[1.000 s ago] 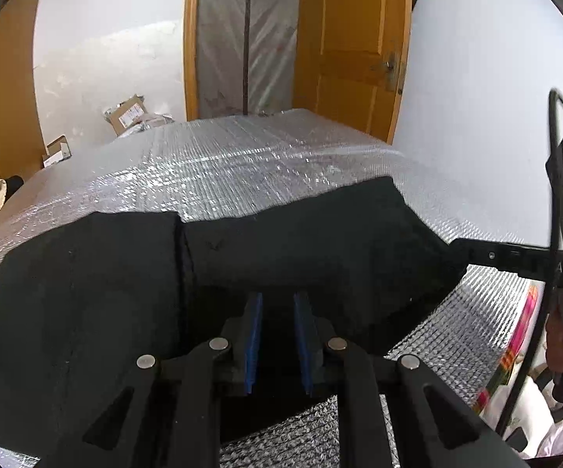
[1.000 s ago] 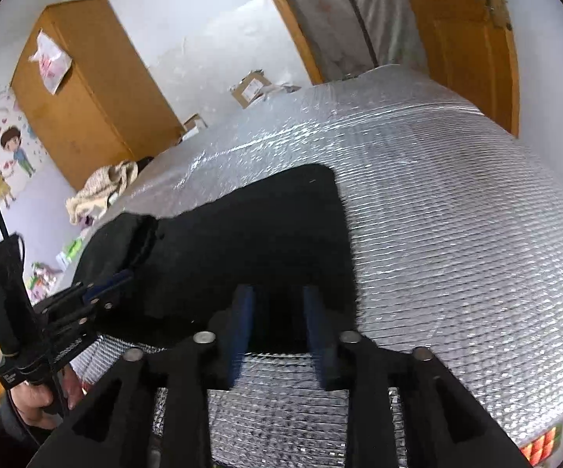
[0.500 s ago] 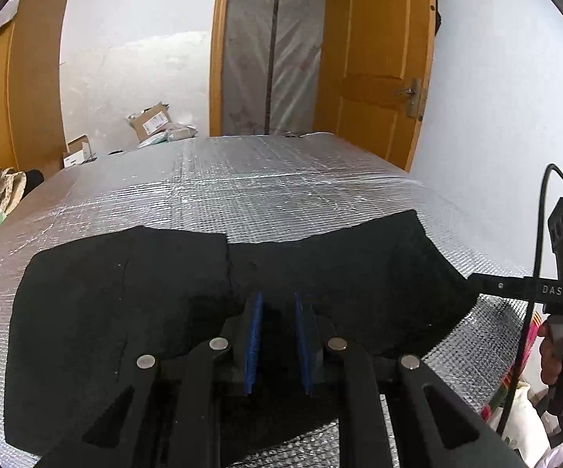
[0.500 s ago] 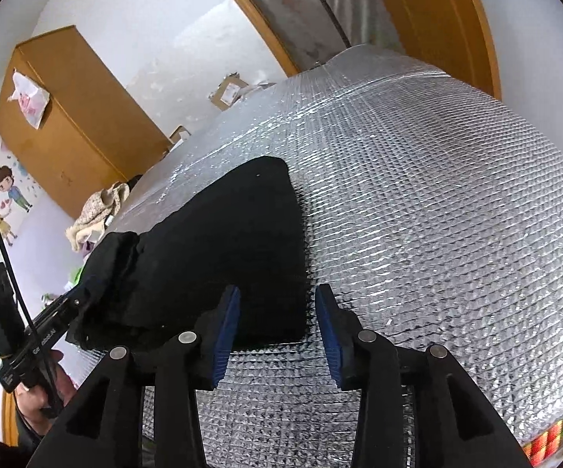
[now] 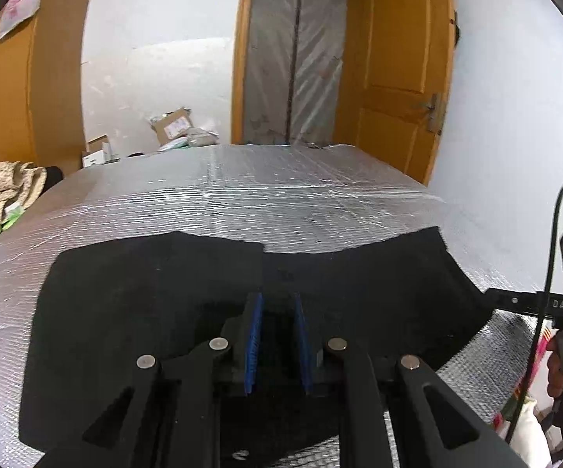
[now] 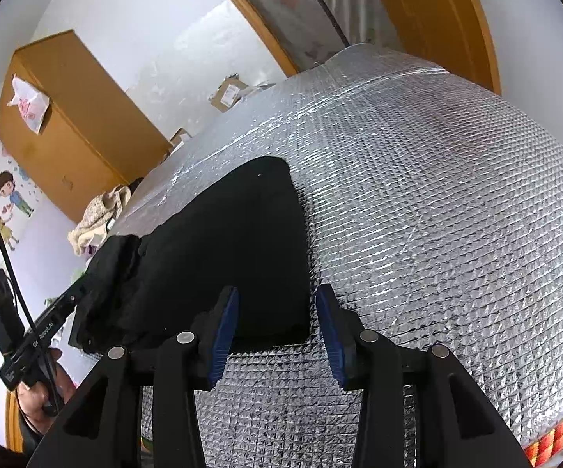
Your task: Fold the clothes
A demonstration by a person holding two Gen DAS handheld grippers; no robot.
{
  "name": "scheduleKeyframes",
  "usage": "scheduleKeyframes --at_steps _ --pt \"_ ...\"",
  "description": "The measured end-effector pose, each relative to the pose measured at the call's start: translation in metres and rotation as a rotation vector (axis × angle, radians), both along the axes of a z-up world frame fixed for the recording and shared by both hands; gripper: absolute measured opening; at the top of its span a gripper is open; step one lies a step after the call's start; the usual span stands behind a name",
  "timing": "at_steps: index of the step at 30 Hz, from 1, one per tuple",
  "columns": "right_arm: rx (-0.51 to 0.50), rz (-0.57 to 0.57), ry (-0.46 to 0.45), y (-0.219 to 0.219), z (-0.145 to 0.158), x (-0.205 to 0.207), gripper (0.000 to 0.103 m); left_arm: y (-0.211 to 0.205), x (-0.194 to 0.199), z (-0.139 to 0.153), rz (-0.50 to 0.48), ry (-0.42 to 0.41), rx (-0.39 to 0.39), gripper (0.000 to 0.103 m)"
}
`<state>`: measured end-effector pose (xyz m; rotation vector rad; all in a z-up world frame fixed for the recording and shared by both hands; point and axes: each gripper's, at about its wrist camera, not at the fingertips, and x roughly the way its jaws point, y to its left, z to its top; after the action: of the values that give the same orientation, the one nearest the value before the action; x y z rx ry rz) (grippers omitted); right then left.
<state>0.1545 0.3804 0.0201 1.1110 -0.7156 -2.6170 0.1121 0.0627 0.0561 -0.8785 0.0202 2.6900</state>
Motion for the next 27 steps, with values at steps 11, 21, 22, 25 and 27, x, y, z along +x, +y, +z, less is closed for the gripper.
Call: scheduleKeyframes --at_steps 11,21,22,25,27 --pt "-0.013 0.036 -0.009 -0.010 -0.001 -0.006 0.044 -0.022 -0.007 -0.014 0.070 -0.049 0.018 0.017" --pt "-0.058 0.083 -0.033 -0.021 0.000 -0.015 0.045 -0.023 -0.007 -0.019 0.073 -0.062 0.026 0.017" --pt "-0.065 0.086 -0.034 -0.022 -0.001 -0.014 0.045 -0.023 -0.008 -0.019 0.075 -0.063 0.026 0.017" --pt "-0.112 0.060 -0.042 -0.015 -0.005 -0.014 0.039 -0.025 -0.008 -0.021 0.078 -0.064 0.025 0.017" --pt "-0.123 0.040 -0.055 -0.013 -0.007 -0.015 0.030 -0.025 -0.008 -0.021 0.078 -0.067 0.024 0.017"
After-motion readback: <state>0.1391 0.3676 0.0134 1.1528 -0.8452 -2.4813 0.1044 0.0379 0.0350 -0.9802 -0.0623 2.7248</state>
